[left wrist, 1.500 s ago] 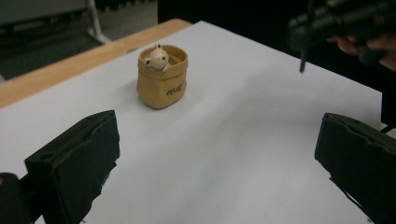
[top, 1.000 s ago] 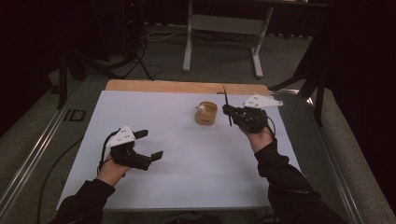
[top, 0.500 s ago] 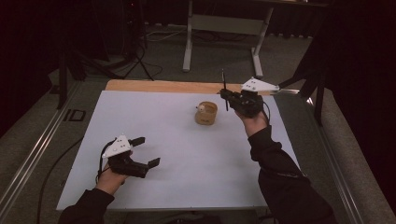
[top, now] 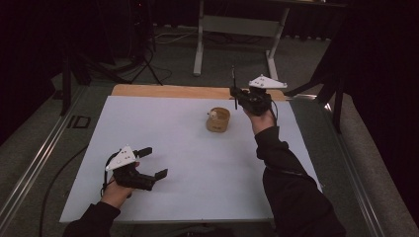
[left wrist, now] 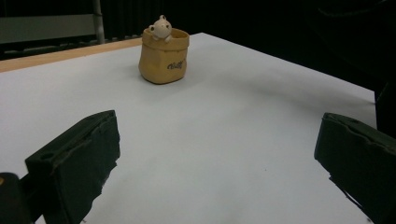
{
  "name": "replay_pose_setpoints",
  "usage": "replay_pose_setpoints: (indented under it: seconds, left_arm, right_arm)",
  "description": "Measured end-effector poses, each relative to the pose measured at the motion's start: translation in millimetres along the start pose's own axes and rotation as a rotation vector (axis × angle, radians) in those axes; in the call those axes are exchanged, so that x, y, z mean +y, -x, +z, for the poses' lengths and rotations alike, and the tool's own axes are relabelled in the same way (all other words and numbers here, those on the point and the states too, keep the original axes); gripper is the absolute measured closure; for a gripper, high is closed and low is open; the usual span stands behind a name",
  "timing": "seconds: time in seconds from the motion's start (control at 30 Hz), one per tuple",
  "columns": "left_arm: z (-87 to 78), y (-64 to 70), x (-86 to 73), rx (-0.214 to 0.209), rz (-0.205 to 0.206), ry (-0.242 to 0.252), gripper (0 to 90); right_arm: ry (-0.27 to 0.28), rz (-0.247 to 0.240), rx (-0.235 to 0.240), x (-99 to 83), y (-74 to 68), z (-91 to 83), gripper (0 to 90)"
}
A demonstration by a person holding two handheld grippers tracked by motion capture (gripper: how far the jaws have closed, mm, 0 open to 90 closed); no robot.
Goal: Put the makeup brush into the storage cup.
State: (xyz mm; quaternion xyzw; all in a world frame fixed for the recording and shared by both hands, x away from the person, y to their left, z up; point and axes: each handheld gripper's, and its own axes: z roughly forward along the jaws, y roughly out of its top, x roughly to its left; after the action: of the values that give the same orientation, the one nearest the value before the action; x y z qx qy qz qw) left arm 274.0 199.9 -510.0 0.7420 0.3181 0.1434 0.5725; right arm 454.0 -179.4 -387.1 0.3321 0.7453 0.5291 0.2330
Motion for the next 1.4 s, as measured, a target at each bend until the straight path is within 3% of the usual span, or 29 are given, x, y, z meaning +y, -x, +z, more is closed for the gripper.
replay_pose_setpoints:
  seconds: [0.27,0.8,1.4]
  left_arm:
    - [1.6,0.5,-2.0,-0.004,0.001,-0.004,0.9]
    - [1.0,0.6,-3.9,-0.025,-0.006,-0.006,0.9]
    - [0.9,-0.9,-5.9,-0.031,-0.010,-0.010,1.4]
  right_arm:
    - [-0.002,0.035,-0.027,-6.1,11.2,16.1,85.5]
    - [-0.026,0.126,-0.029,-41.3,22.5,54.8,85.4]
    - [-0.105,0.183,-0.053,-78.9,19.4,85.6,85.3]
